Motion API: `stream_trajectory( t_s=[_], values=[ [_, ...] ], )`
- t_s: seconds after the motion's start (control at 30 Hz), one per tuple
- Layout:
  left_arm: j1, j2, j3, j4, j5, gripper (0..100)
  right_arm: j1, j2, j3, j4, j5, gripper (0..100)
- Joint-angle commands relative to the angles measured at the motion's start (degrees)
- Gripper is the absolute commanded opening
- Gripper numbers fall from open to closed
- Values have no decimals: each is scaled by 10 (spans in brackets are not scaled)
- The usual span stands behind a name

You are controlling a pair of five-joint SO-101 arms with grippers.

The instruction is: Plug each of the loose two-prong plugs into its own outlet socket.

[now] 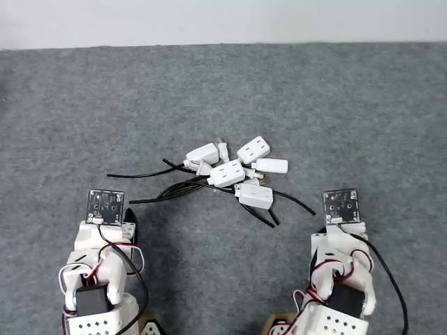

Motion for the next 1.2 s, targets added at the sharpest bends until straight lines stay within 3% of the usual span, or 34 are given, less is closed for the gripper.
stream_trajectory(
  t_s=[0.0,0.13,0.33,0.47,0.77,0.9,1.07,1.17],
  values=[
    [-3,-3,-9,-5,1,131,0,-7,10,22,3,9],
    [-3,-4,-9,12,1,133,3,-7,10,62,3,9],
    [-3,-3,-9,20,3,134,-3,-7,10,12,3,9],
    [-2,-5,-9,70,1,133,-3,-7,10,54,3,9],
    [1,-4,-9,75,2,133,-1,-7,10,137,5,9],
    [2,-6,-9,61,1,132,-4,-7,10,85,1,9],
    [2,-6,-9,-65,7,130,-10,-7,10,-57,1,9],
    [2,-6,-9,-104,79,130,-60,-7,10,-119,1,9]
  ],
)
